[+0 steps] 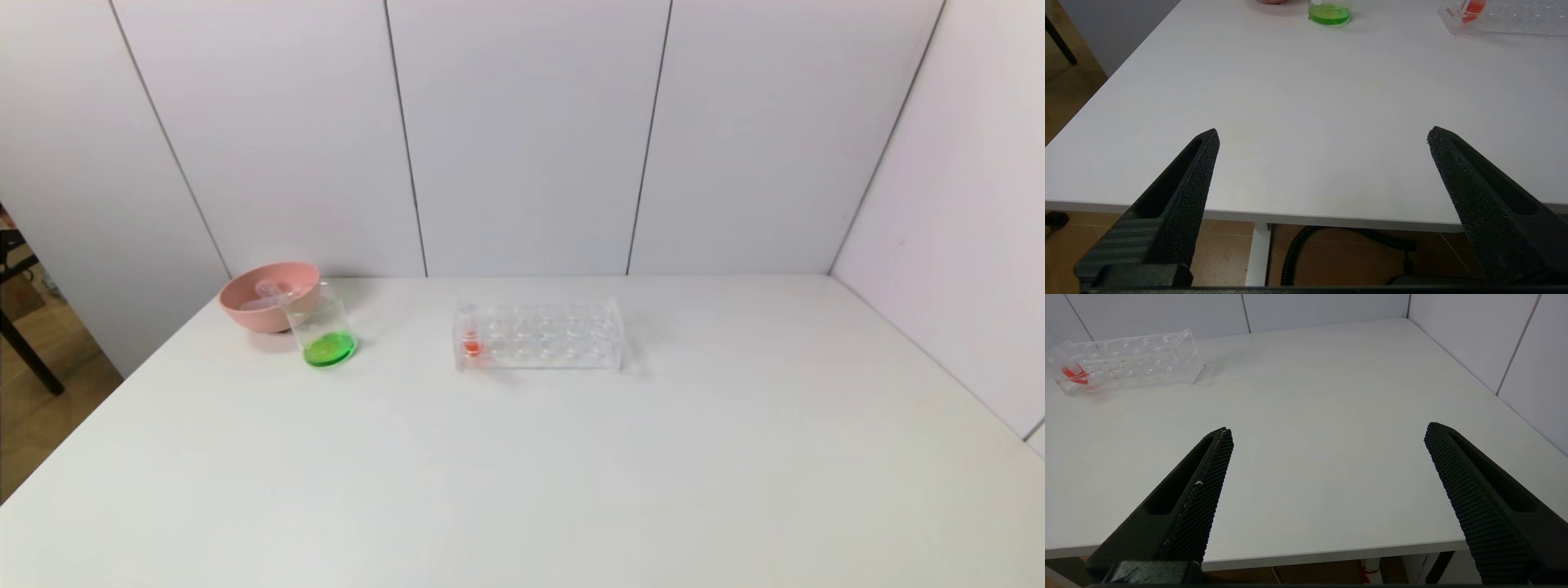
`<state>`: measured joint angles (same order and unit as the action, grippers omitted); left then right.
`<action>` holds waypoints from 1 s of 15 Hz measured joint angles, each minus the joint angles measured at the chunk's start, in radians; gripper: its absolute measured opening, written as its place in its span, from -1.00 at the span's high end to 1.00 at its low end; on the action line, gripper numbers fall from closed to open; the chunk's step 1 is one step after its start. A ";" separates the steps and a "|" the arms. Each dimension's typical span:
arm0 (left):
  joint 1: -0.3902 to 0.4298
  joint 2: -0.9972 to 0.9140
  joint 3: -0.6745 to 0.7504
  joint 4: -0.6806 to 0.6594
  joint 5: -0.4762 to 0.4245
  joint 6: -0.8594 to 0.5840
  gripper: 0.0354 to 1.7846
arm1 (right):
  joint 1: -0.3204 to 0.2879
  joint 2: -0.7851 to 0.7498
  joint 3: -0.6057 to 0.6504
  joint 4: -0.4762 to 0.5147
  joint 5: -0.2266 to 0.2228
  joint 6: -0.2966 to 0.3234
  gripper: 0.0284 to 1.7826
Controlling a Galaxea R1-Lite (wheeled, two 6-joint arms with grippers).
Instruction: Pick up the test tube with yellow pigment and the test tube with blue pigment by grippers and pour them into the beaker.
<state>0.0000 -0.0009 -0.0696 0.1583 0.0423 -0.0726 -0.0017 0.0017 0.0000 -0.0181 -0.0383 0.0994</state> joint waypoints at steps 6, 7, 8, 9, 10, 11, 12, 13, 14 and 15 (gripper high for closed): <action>0.000 0.000 0.000 -0.001 0.000 -0.002 -0.99 | 0.000 0.000 0.000 0.000 0.000 0.000 -0.92; 0.000 0.000 0.000 -0.001 0.000 -0.001 -0.99 | 0.000 0.000 0.000 0.000 0.000 0.000 -0.92; 0.000 0.000 0.000 -0.001 0.000 -0.002 -0.99 | 0.000 0.000 0.000 0.000 0.000 0.000 -0.92; 0.000 0.000 0.000 -0.001 0.000 -0.002 -0.99 | 0.000 0.000 0.000 0.000 0.000 0.000 -0.92; 0.000 0.000 0.000 -0.001 0.000 -0.002 -0.99 | 0.000 0.000 0.000 0.000 0.000 -0.002 -0.92; 0.000 0.000 0.001 -0.001 0.000 -0.002 -0.99 | 0.000 0.000 0.000 0.003 -0.001 0.002 -0.92; 0.000 0.000 0.001 -0.001 0.000 -0.002 -0.99 | 0.000 0.000 0.000 0.004 -0.001 0.004 -0.92; 0.000 0.000 0.001 -0.001 0.000 -0.002 -0.99 | 0.000 0.000 0.000 0.002 0.000 0.000 -0.92; 0.000 0.000 0.003 -0.003 0.000 -0.001 -0.99 | 0.000 0.000 0.000 0.000 -0.001 0.000 -0.92; 0.000 0.000 0.002 -0.002 0.000 -0.002 -0.99 | 0.000 0.000 0.000 0.000 0.000 0.000 -0.92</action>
<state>0.0000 -0.0004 -0.0672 0.1562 0.0423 -0.0745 -0.0017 0.0017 -0.0004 -0.0177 -0.0385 0.0994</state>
